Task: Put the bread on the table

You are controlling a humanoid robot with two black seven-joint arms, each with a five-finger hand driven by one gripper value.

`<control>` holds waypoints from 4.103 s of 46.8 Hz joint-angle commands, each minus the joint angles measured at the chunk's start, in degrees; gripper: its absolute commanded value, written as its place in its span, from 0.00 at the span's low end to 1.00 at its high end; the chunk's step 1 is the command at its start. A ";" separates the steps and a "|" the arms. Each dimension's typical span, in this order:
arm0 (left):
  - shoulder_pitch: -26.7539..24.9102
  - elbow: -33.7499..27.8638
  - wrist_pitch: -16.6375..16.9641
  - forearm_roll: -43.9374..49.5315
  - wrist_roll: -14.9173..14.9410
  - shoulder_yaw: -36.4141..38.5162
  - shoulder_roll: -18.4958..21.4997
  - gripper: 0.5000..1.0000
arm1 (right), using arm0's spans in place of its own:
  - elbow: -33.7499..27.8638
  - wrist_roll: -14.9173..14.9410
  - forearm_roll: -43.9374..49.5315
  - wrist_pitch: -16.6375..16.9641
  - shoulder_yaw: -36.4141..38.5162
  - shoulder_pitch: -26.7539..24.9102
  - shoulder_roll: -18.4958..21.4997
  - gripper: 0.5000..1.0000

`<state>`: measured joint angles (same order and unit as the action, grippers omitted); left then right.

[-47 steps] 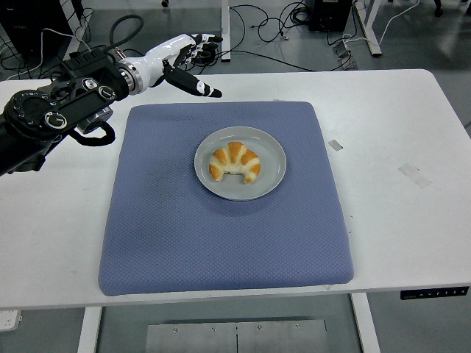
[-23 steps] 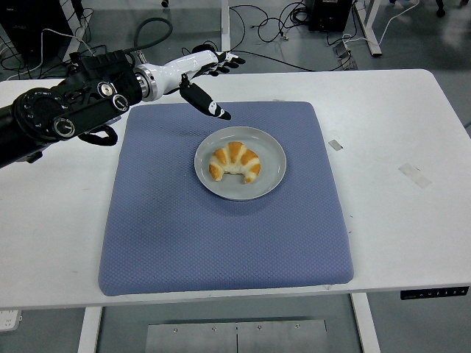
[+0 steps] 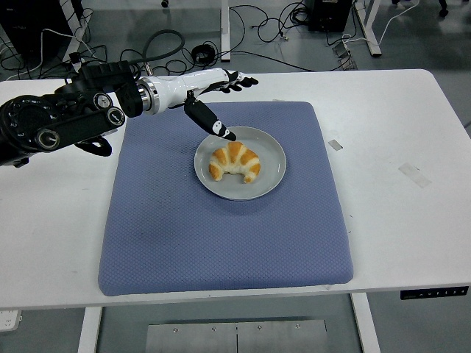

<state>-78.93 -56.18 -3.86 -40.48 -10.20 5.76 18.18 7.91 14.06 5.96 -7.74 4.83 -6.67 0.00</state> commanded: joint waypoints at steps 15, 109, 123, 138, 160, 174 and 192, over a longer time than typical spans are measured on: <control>0.10 -3.68 0.17 0.05 0.00 4.78 2.21 0.94 | 0.00 0.00 0.01 0.01 0.00 -0.01 0.00 1.00; 7.57 2.39 8.96 0.84 -0.26 6.81 -5.08 0.89 | 0.00 0.00 0.01 0.01 0.00 -0.01 0.00 1.00; 7.57 2.39 8.96 1.01 -0.26 6.72 -6.31 0.76 | 0.00 0.00 -0.07 0.01 0.00 -0.01 0.00 1.00; 7.48 2.48 8.96 1.01 -0.26 6.72 -7.10 0.70 | 0.00 0.00 -0.07 0.01 0.00 -0.01 0.00 1.00; 7.57 3.00 8.96 0.93 -0.26 6.81 -7.19 0.66 | 0.00 0.00 0.01 0.01 0.00 -0.01 0.00 1.00; 7.65 3.00 8.96 0.93 -0.26 6.81 -7.19 0.61 | 0.00 0.00 0.01 -0.08 0.00 -0.01 0.00 1.00; 7.74 3.00 8.87 0.93 -0.44 6.81 -7.10 0.54 | 0.00 0.00 0.01 0.01 0.00 -0.01 0.00 1.00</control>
<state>-71.18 -53.17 5.03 -39.55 -10.56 12.57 11.08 7.91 14.07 5.96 -7.75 4.83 -6.68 0.00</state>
